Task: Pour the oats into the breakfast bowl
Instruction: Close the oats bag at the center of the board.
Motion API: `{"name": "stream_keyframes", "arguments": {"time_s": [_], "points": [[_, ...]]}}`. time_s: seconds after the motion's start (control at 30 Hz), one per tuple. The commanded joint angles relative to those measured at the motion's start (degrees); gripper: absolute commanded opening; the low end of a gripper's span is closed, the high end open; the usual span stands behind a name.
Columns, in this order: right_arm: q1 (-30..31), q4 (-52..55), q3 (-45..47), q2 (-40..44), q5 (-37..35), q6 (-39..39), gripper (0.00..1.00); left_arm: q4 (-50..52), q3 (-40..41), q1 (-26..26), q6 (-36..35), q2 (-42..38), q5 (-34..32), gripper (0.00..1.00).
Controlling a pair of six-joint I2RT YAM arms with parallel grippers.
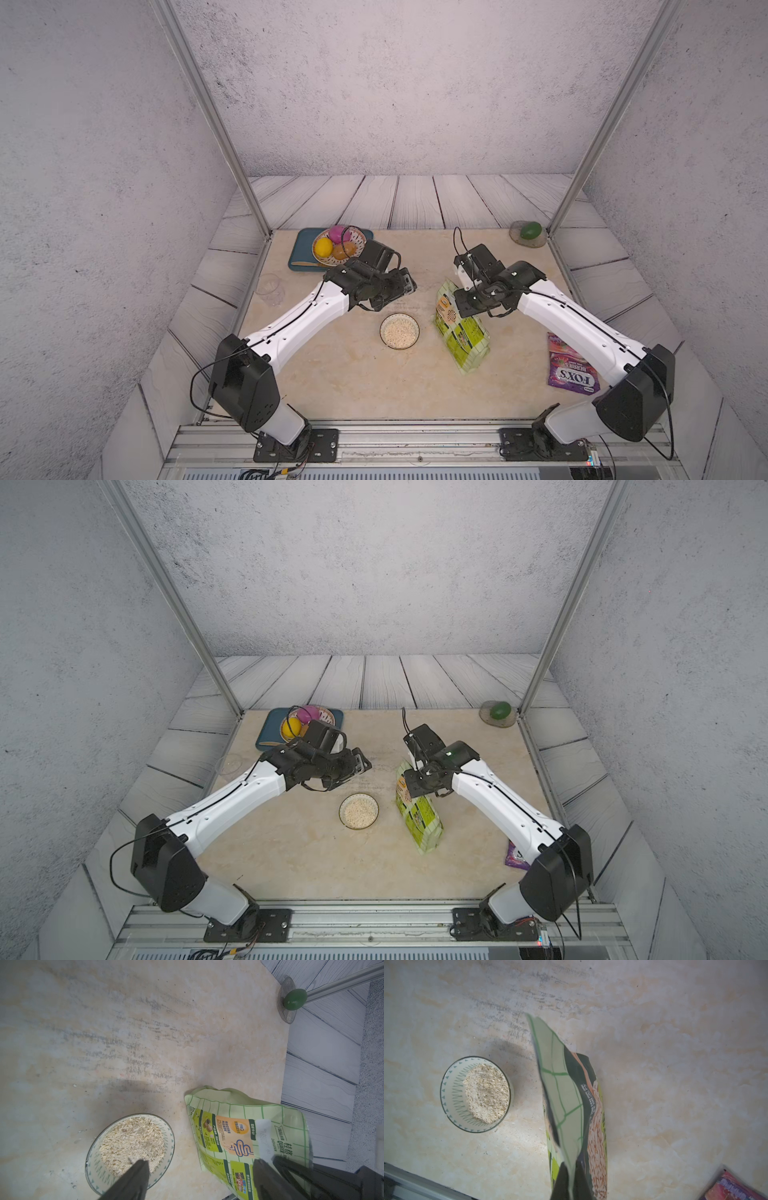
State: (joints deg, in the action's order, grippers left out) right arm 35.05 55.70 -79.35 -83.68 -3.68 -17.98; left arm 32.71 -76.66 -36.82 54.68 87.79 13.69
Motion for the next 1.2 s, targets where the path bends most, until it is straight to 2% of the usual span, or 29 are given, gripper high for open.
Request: {"name": "stream_keyframes", "arguments": {"time_s": [0.0,0.03,0.17,0.27,0.4,0.43,0.47,0.53,0.8,0.93,0.97,1.07,1.17], "points": [[-0.2,-0.7,-3.2,-0.5,-1.0,0.2,0.28,0.7,-0.9,-0.3,0.0,-1.3,-0.8,0.84],[-0.2,0.3,-3.8,-1.3,-0.7,0.7,0.32,0.7,-0.9,-0.3,-0.1,-1.4,-0.7,0.84],[-0.2,2.8,-5.1,-3.5,-1.8,2.2,0.34,0.9,-0.9,-0.3,-0.1,-1.6,-0.9,0.83],[-0.2,2.1,-4.2,-2.8,-3.4,2.6,0.44,1.0,-1.0,-0.3,-0.2,-1.6,-0.8,0.84],[-0.2,0.4,-3.9,-3.7,-1.7,3.6,0.49,1.1,-1.0,-0.3,0.0,-1.9,-0.8,0.83],[-0.2,0.8,-4.5,-4.5,-1.8,3.6,0.47,1.2,-1.1,-0.3,-0.1,-2.0,-0.7,0.83],[-0.2,1.5,-5.2,-5.3,-2.1,3.7,0.36,1.3,-1.1,-0.3,0.0,-2.0,-0.8,0.83],[-0.2,2.2,-6.5,-6.6,-2.6,3.8,0.01,1.4,-1.2,-0.3,0.1,-2.0,-0.8,0.84],[-0.1,0.0,-8.4,-3.3,-6.0,4.6,0.0,1.5,-1.4,-0.3,0.0,-2.0,-0.7,0.83],[-0.1,0.6,-7.3,-3.7,-4.2,7.1,0.0,1.1,-1.4,-0.3,0.1,-1.7,-0.4,0.83],[-0.1,1.1,-7.3,-4.2,-4.0,7.3,0.04,1.1,-1.4,-0.3,0.1,-1.7,-0.4,0.83],[-0.1,2.2,-7.9,-6.1,-3.6,7.9,0.26,1.1,-1.2,-0.3,0.1,-1.7,-0.3,0.83],[-0.2,1.3,-8.7,-7.5,-3.6,8.4,0.32,1.4,-1.0,-0.3,0.0,-1.9,-0.4,0.83]]}}
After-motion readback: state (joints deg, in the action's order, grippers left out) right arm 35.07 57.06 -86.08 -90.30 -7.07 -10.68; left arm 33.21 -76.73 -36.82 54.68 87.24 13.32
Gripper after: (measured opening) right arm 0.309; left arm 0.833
